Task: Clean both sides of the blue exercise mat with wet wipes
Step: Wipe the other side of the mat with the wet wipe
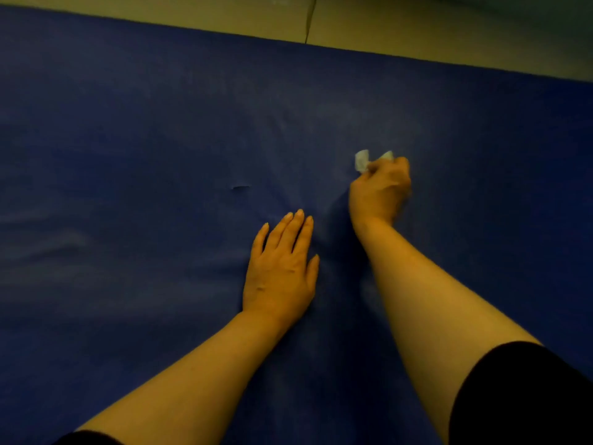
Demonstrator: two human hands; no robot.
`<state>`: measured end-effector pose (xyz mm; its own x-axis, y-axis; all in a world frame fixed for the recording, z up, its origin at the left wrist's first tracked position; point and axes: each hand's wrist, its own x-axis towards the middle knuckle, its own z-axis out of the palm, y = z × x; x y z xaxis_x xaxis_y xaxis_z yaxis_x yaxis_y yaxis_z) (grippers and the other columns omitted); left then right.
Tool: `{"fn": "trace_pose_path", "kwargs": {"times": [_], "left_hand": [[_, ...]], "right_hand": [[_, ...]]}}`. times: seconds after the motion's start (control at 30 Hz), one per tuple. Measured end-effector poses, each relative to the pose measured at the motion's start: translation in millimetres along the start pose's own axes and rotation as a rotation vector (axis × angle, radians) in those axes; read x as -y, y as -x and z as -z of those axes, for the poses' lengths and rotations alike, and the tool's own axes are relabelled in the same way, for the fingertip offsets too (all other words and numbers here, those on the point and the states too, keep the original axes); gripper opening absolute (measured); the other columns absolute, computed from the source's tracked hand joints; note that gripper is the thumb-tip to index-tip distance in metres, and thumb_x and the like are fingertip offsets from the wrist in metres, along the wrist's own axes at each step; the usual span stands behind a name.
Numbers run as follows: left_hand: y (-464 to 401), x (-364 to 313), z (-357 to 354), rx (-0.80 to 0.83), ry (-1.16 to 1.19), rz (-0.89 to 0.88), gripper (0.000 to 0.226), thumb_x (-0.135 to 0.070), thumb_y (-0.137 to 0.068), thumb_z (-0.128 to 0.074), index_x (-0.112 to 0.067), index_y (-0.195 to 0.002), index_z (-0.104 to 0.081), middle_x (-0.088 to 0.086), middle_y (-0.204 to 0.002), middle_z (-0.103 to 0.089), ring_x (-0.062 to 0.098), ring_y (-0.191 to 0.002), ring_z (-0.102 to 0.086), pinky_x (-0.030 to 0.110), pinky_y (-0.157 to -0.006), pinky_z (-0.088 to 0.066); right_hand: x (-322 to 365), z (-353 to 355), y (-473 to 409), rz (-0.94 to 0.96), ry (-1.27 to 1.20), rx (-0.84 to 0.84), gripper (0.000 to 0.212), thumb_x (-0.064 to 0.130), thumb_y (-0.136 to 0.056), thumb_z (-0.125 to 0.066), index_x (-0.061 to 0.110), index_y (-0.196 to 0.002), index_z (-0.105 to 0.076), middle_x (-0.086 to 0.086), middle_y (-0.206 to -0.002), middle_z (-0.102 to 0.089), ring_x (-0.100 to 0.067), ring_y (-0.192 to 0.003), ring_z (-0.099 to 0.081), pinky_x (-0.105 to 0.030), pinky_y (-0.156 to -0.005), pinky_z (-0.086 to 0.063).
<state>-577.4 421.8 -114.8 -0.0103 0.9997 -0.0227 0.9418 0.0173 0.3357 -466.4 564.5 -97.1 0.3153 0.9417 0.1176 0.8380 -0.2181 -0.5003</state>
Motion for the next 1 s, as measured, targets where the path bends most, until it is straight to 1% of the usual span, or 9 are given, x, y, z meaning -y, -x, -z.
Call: {"fn": "trace_pose_path", "kwargs": {"times": [0.1,0.17,0.27,0.4,0.5,0.6,0.7,0.83,1.0], "left_hand": [[-22.6,-3.7,11.4,-0.020,0.088,0.080,0.058,-0.030,-0.080,-0.070,-0.005,-0.130,-0.056,0.015,-0.123,-0.058,0.036,-0.108,-0.056,0.050,-0.094,-0.045],[-43.4,-3.3,22.9,0.009,0.099,0.107,0.064,-0.030,-0.079,-0.075,-0.005,-0.134,-0.052,0.018,-0.130,-0.051,0.037,-0.115,-0.050,0.048,-0.099,-0.040],[-80.5,7.5,38.6,0.105,0.035,0.060,0.072,-0.038,-0.091,-0.062,-0.010,-0.149,-0.030,0.014,-0.157,-0.020,0.032,-0.144,-0.016,0.041,-0.118,-0.017],[-132.8,21.8,52.4,0.316,-0.063,-0.015,0.091,-0.044,-0.088,-0.064,-0.011,-0.154,-0.010,0.008,-0.162,0.002,0.023,-0.149,0.005,0.040,-0.121,-0.003],[-160.8,26.6,55.8,0.349,-0.082,-0.070,0.096,-0.046,-0.086,-0.066,-0.010,-0.154,-0.008,0.008,-0.162,0.003,0.022,-0.149,0.006,0.045,-0.119,-0.002],[-176.8,35.5,55.9,0.345,-0.061,-0.084,0.100,-0.047,-0.084,-0.067,-0.009,-0.154,-0.006,0.007,-0.162,0.005,0.021,-0.149,0.007,0.048,-0.118,0.000],[-179.0,44.9,49.1,0.415,-0.097,-0.046,0.121,-0.062,-0.072,-0.070,-0.013,-0.154,0.004,0.004,-0.161,0.014,0.021,-0.148,0.013,0.054,-0.116,0.005],[-181.8,44.5,44.8,0.448,-0.041,0.006,0.128,-0.060,-0.068,-0.074,-0.016,-0.153,0.010,0.002,-0.160,0.019,0.021,-0.147,0.019,0.060,-0.113,0.010],[-183.8,43.4,45.6,0.437,0.031,0.011,0.129,-0.052,-0.067,-0.080,-0.017,-0.154,0.008,0.002,-0.161,0.018,0.020,-0.147,0.019,0.060,-0.113,0.011]], "right_hand": [[22.7,-12.0,18.6,0.213,-0.028,0.151,0.024,0.014,-0.093,-0.048,-0.002,-0.101,-0.064,-0.016,-0.109,-0.054,-0.035,-0.091,-0.056,-0.034,-0.075,-0.040],[20.2,-11.5,8.3,0.271,-0.041,0.215,0.021,0.010,-0.090,-0.051,-0.001,-0.098,-0.067,-0.017,-0.107,-0.055,-0.036,-0.091,-0.056,-0.038,-0.076,-0.044],[2.6,-0.7,-29.3,0.162,-0.007,0.153,0.023,0.012,-0.091,-0.050,0.001,-0.102,-0.067,-0.020,-0.110,-0.055,-0.039,-0.096,-0.055,-0.039,-0.082,-0.040],[0.7,1.0,-51.8,-0.031,0.058,0.069,0.024,0.018,-0.094,-0.049,0.001,-0.103,-0.064,-0.017,-0.115,-0.053,-0.037,-0.101,-0.054,-0.033,-0.084,-0.039],[30.2,-21.7,-24.5,0.230,-0.007,0.125,0.031,0.027,-0.096,-0.049,0.000,-0.092,-0.065,-0.018,-0.102,-0.057,-0.036,-0.086,-0.057,-0.037,-0.070,-0.038],[38.0,-33.8,-14.9,0.433,-0.080,0.197,0.019,0.012,-0.085,-0.056,-0.002,-0.078,-0.067,-0.019,-0.085,-0.056,-0.038,-0.068,-0.056,-0.033,-0.056,-0.034],[22.0,-27.5,-49.0,0.279,-0.091,0.090,0.016,0.009,-0.087,-0.056,-0.001,-0.087,-0.068,-0.022,-0.093,-0.057,-0.039,-0.080,-0.057,-0.033,-0.067,-0.037],[18.6,-24.0,-76.1,0.044,-0.017,-0.002,0.017,0.011,-0.092,-0.051,0.003,-0.096,-0.066,-0.016,-0.113,-0.055,-0.032,-0.095,-0.056,-0.027,-0.074,-0.038],[51.5,-46.8,-47.4,0.383,-0.065,0.085,0.026,0.020,-0.090,-0.053,0.000,-0.087,-0.070,-0.018,-0.094,-0.058,-0.036,-0.076,-0.058,-0.034,-0.062,-0.039]]}}
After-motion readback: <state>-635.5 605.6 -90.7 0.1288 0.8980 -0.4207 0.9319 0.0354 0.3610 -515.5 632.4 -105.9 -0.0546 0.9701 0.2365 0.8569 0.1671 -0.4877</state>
